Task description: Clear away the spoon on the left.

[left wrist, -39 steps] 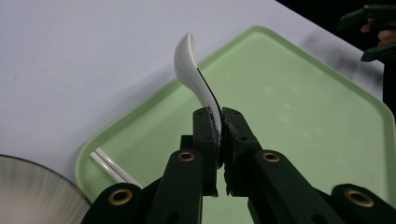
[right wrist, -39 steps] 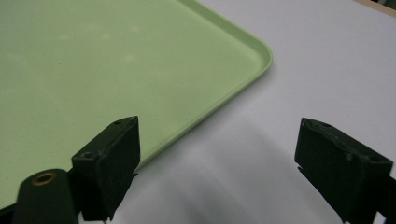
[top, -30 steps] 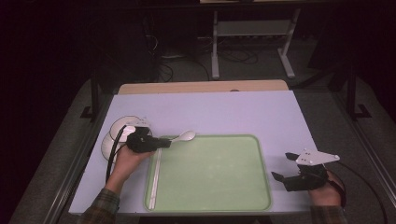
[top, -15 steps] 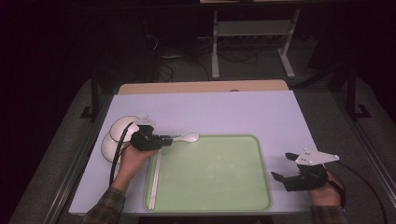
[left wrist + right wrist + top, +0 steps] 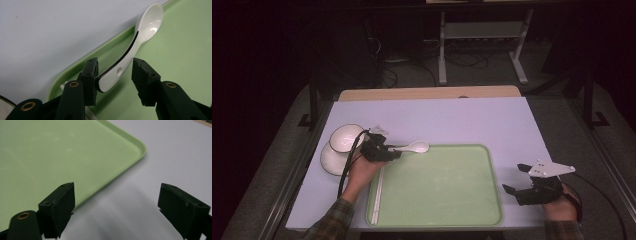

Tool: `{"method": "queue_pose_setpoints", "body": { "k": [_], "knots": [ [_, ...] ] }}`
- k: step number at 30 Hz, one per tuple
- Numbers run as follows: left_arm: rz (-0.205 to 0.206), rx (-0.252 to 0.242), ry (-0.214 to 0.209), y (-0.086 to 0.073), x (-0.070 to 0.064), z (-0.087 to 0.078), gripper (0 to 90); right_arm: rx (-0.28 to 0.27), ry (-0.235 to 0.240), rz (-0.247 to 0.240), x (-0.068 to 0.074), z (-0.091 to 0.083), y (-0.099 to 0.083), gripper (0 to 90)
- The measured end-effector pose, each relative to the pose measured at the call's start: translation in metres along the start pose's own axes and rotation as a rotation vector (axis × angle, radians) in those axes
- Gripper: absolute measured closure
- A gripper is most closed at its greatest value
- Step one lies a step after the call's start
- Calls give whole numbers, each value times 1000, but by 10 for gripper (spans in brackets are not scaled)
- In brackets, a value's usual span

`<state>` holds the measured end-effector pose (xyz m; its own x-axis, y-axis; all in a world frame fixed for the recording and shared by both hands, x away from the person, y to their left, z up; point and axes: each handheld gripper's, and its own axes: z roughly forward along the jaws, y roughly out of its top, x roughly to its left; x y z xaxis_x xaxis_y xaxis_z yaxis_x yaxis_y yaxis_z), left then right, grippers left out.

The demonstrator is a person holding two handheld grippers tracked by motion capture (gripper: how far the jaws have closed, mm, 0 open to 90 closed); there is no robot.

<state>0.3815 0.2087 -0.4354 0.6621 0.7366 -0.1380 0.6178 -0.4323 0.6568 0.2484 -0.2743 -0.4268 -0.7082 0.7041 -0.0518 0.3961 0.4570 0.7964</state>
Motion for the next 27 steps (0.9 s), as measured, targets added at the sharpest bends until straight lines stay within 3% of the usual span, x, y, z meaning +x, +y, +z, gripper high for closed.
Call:
{"method": "queue_pose_setpoints", "body": {
  "k": [10, 19, 22, 27],
  "knots": [
    [5, -3, 21, 0, 0, 1, 506, -4, 3, -5, 0, 0, 0, 133],
    [6, -64, 9, 2, -2, -9, 455, -6, 4, -4, 0, 0, 0, 133],
    [24, -85, -10, 4, -5, -11, 526, -5, 5, -6, 0, 0, 1, 133],
    [55, -85, -33, 9, -10, -8, 733, -5, 6, -4, 1, 1, 1, 133]
  ]
}}
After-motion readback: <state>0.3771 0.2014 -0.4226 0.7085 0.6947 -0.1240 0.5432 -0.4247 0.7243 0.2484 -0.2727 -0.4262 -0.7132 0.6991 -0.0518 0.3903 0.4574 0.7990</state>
